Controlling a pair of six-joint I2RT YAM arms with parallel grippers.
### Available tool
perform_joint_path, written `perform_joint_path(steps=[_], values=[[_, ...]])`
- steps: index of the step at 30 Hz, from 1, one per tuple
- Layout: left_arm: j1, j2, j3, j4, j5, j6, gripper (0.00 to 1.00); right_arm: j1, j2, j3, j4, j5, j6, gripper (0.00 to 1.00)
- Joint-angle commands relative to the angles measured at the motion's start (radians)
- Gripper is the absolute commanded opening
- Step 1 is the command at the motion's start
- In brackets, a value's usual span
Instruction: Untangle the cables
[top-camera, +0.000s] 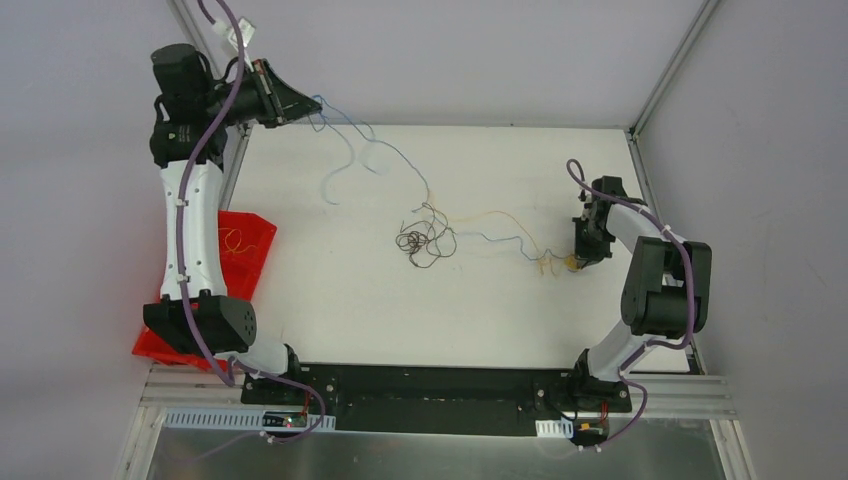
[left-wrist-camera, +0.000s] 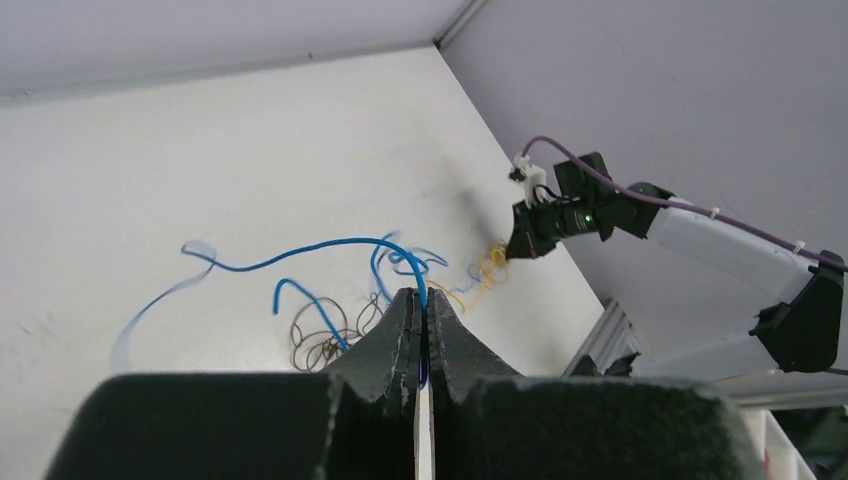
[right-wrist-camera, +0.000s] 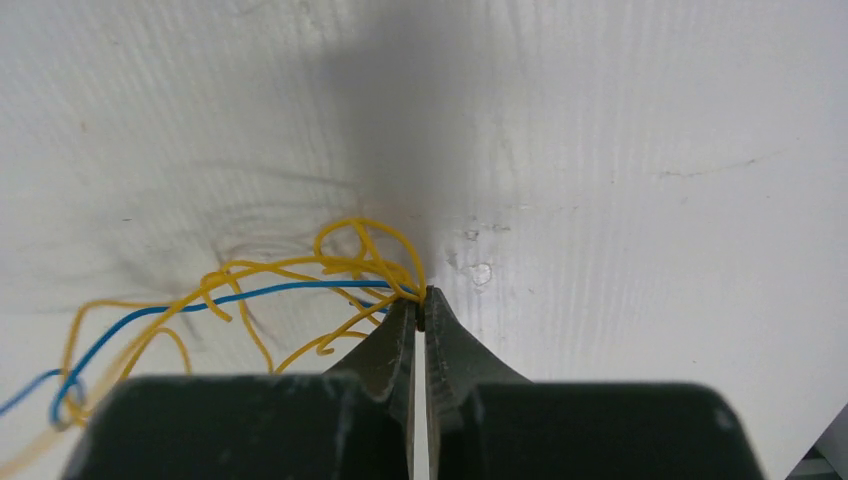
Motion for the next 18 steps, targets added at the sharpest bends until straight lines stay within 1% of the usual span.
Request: perform_joint_path(steps=[1,4,7,10,14,18], values=[[0.039,-0.015,0.13,-0.012,0.015,-0.004,0.0,-0.014,-0.01,0.007,-0.035,0.029,-0.049,0.0],[0.051,-0.02,0.177,-0.012,-0.013,0.01,0.0,-0.016,-0.01,0.006,-0.041,0.029,-0.055,0.0],[0.07,-0.024,0.219,-0.017,-0.073,0.019,0.0,-0.022,-0.012,0.002,-0.042,0.024,-0.064,0.0],[0.079,-0.019,0.216,-0.054,-0.057,0.008,0.0,-0.024,-0.014,0.008,-0.049,0.006,-0.066,0.0],[0.079,-0.081,0.056,-0.065,-0.022,0.033,0.0,-0.024,-0.018,0.027,-0.072,-0.03,-0.052,0.0],[0.077,-0.171,-0.176,-0.109,0.003,0.108,0.01,-0.023,-0.029,0.035,-0.093,-0.1,-0.04,0.0]])
